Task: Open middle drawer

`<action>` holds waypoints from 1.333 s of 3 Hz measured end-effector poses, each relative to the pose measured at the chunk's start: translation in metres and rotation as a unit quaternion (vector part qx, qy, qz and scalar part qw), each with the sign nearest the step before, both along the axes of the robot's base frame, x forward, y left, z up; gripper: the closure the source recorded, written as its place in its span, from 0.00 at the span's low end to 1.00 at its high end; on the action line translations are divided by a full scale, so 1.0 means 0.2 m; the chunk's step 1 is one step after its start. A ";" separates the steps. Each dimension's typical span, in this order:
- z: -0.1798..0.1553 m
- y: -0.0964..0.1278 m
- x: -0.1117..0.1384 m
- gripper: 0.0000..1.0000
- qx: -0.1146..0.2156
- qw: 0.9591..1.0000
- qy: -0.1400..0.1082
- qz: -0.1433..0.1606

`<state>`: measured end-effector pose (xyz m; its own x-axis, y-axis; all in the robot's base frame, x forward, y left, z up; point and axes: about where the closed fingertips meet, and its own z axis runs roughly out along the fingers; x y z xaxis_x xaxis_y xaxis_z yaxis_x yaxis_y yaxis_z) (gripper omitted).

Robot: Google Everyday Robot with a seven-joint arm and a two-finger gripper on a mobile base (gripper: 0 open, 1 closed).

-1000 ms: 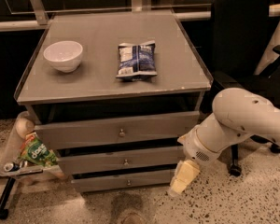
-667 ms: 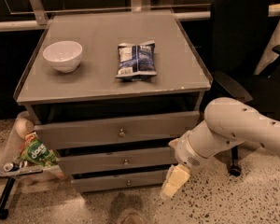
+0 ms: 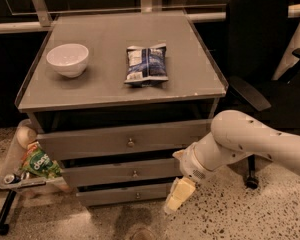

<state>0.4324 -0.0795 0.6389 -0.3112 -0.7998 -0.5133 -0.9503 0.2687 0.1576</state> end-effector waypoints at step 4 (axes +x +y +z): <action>-0.59 0.02 0.24 0.00 0.004 0.998 0.017 -0.056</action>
Offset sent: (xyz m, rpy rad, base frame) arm 0.0511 0.0046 -0.0993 -0.0605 -0.0674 -0.1201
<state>0.4799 -0.0762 0.5217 -0.4170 -0.7550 -0.5061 -0.9079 0.3726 0.1922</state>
